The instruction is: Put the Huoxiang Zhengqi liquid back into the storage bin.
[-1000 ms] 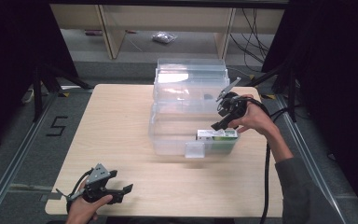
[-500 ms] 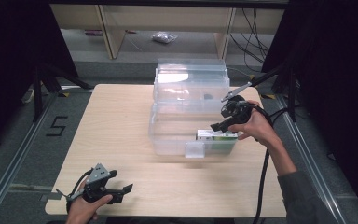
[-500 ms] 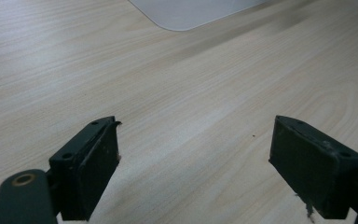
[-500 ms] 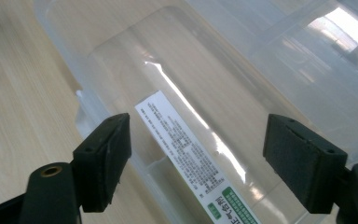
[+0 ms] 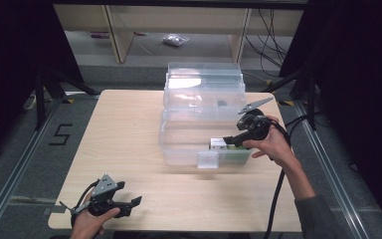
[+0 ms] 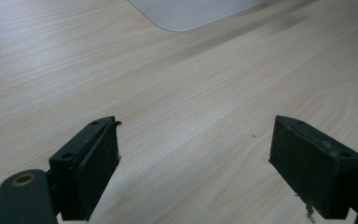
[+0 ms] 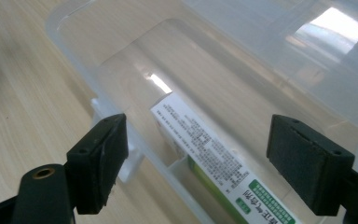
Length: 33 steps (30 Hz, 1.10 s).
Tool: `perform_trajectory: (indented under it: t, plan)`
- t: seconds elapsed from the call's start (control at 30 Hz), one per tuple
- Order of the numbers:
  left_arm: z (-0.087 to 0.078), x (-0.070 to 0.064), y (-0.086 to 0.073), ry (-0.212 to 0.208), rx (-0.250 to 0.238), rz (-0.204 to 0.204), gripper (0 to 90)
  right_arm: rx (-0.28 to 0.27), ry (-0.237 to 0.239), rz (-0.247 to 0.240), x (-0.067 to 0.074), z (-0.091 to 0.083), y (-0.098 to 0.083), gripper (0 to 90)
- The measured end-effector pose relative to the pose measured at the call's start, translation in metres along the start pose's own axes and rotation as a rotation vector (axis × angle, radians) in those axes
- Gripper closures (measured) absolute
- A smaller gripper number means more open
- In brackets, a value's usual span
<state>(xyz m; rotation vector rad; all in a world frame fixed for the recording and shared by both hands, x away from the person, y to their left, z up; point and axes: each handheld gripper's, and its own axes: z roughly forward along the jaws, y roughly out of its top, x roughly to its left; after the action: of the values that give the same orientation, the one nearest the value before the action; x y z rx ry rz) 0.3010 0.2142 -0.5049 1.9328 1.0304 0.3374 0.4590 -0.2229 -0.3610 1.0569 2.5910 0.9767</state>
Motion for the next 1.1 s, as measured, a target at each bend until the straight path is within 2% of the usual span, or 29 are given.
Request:
perform_trajectory:
  t: [0.07,0.1,0.13,0.17,0.23,0.27,0.3,0.33,0.4,0.43,0.5,0.6,0.63,0.7,0.73,0.77,0.8,0.83,0.87,0.93,1.0,1.03,1.1]
  plan:
    - [0.000,0.000,0.000,0.006,-0.001,-0.003,15.0,-0.002,-0.001,-0.012,0.002,0.002,-0.002,20.7]
    - [0.000,0.000,0.000,0.006,-0.002,-0.004,15.0,-0.003,0.002,0.006,0.005,0.001,-0.003,20.6]
    - [0.000,0.000,0.000,0.006,-0.001,-0.003,15.0,-0.032,0.003,-0.019,0.004,0.003,-0.004,20.6]
    - [0.000,0.000,0.000,0.002,-0.002,-0.004,15.0,-0.009,0.011,-0.004,0.005,0.002,-0.004,20.6]
    - [0.000,0.000,0.000,0.001,-0.001,-0.002,15.0,-0.022,0.002,-0.001,0.006,0.003,-0.007,19.7]
    - [0.000,0.000,0.000,0.001,-0.002,-0.002,15.0,-0.012,0.003,0.020,0.008,0.003,-0.007,19.8]
    - [0.000,0.000,0.000,0.006,-0.002,-0.004,15.0,-0.030,-0.007,-0.025,0.006,0.005,-0.009,19.8]
    - [0.000,0.000,0.000,0.005,-0.002,-0.004,15.0,-0.021,-0.021,-0.011,0.007,0.003,-0.010,19.8]
    - [0.000,0.000,0.000,0.001,-0.002,-0.004,15.0,-0.025,-0.012,0.001,0.011,0.003,-0.013,20.1]
    - [0.000,0.000,0.000,0.001,-0.003,-0.002,15.0,-0.025,-0.011,0.041,0.015,0.002,-0.014,20.4]
    - [0.000,0.000,0.000,0.002,-0.002,-0.003,15.0,-0.058,0.001,-0.012,0.015,0.002,-0.017,22.5]
    - [0.001,-0.001,0.000,0.000,-0.006,-0.007,14.9,-0.072,0.000,-0.020,0.017,0.002,-0.023,22.4]
    - [0.001,-0.001,0.000,0.000,-0.007,-0.008,15.0,-0.077,0.007,0.022,0.020,0.003,-0.025,22.4]
    - [0.001,-0.001,0.000,0.000,-0.006,-0.007,15.0,-0.085,0.006,0.026,0.021,0.003,-0.028,22.2]
    - [0.001,-0.001,0.000,0.001,-0.007,-0.008,15.0,-0.063,0.004,0.045,0.023,0.001,-0.030,22.1]
    - [0.001,-0.001,0.000,0.001,-0.006,-0.009,15.0,-0.088,0.000,0.029,0.022,0.003,-0.031,22.0]
    - [0.001,-0.001,0.000,0.000,-0.006,-0.007,15.0,-0.053,0.003,0.052,0.025,0.000,-0.031,22.0]
    - [0.001,-0.001,0.000,0.000,-0.006,-0.008,15.0,-0.092,-0.001,0.016,0.023,0.003,-0.033,22.0]
    - [0.001,-0.001,0.000,0.000,-0.005,-0.007,15.0,-0.066,0.005,0.053,0.026,0.000,-0.033,21.9]
    - [0.001,-0.001,0.000,0.000,-0.006,-0.009,15.0,-0.097,0.003,0.023,0.026,0.002,-0.035,22.0]
    - [0.001,-0.001,0.000,0.000,-0.006,-0.009,15.0,-0.085,0.016,0.030,0.029,0.000,-0.036,22.0]
    - [0.000,0.000,0.000,0.001,-0.002,-0.004,15.0,-0.102,0.006,-0.001,0.027,0.002,-0.036,22.0]
    - [0.000,0.000,0.000,0.001,-0.002,-0.005,15.0,-0.090,0.020,0.023,0.030,0.001,-0.037,21.9]
